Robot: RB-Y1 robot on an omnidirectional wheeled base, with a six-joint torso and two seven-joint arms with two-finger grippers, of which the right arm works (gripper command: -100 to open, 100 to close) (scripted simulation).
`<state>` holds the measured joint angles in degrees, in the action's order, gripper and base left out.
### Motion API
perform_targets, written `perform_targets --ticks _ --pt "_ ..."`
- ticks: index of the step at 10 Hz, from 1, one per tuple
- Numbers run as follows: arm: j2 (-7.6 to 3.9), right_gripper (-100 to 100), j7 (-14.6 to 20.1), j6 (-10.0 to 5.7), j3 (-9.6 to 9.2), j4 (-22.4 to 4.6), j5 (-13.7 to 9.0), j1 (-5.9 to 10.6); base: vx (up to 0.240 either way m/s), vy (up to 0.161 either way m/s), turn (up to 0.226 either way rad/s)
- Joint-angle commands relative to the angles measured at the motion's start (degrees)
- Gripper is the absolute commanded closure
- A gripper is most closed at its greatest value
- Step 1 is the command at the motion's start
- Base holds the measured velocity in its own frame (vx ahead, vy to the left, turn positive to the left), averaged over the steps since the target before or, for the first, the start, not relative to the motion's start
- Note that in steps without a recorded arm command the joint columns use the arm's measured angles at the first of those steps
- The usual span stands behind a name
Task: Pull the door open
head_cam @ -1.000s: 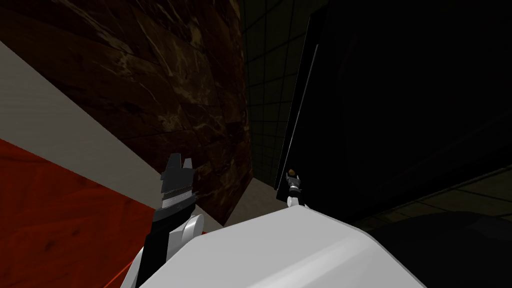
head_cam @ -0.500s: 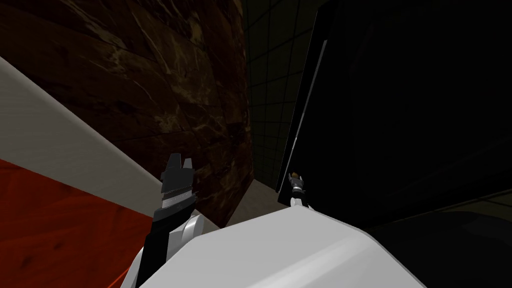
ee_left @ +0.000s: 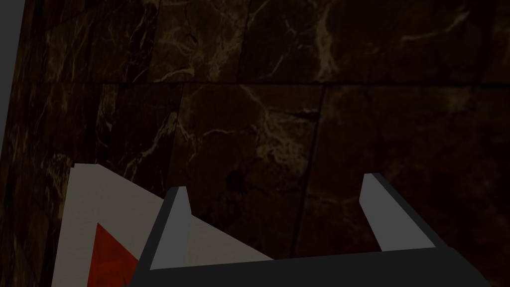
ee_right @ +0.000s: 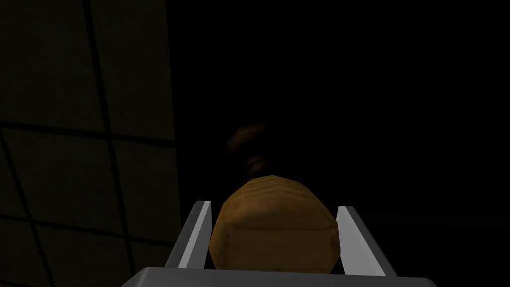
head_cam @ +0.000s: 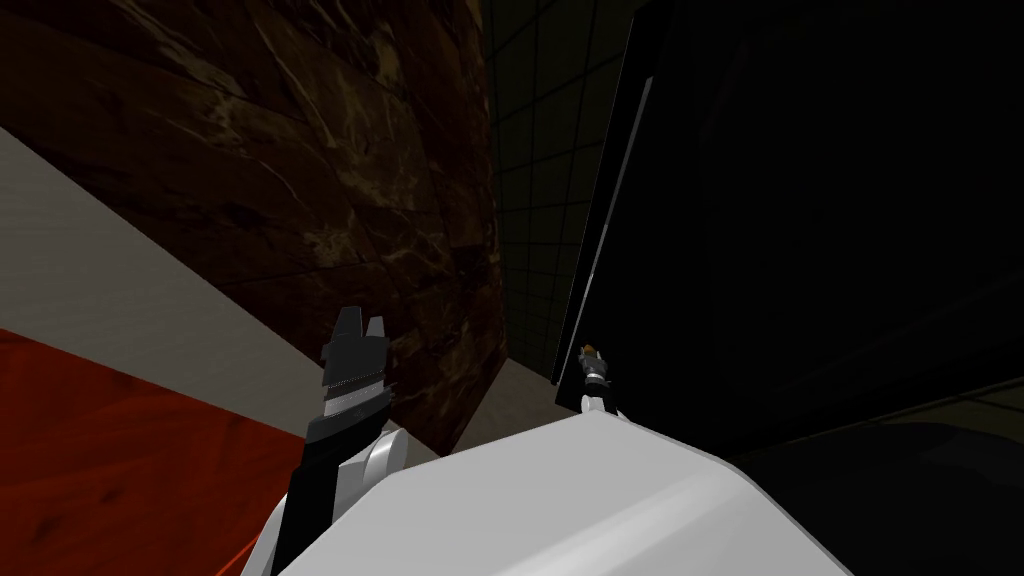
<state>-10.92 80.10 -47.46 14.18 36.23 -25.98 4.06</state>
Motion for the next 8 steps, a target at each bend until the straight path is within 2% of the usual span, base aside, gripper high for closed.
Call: perform_targets --ticks 1,2,3,5,8 --pt "0.1 100 0.04 -0.02 -0.08 0.02 0.02 0.02 0.0 0.0 0.0" --pt "0.1 100 0.04 -0.02 -0.08 0.02 0.02 0.02 0.0 0.0 0.0" --pt "-0.46 100 1.24 0.1 -1.01 0.18 0.53 -0.27 -0.137 -0.003 0.113" --pt "-0.88 100 2.33 0.18 -1.9 0.34 0.99 -0.51 -0.196 -0.019 0.104" --pt "-2.02 100 5.38 0.41 -4.39 0.79 2.29 -1.19 -0.245 0.007 0.136"
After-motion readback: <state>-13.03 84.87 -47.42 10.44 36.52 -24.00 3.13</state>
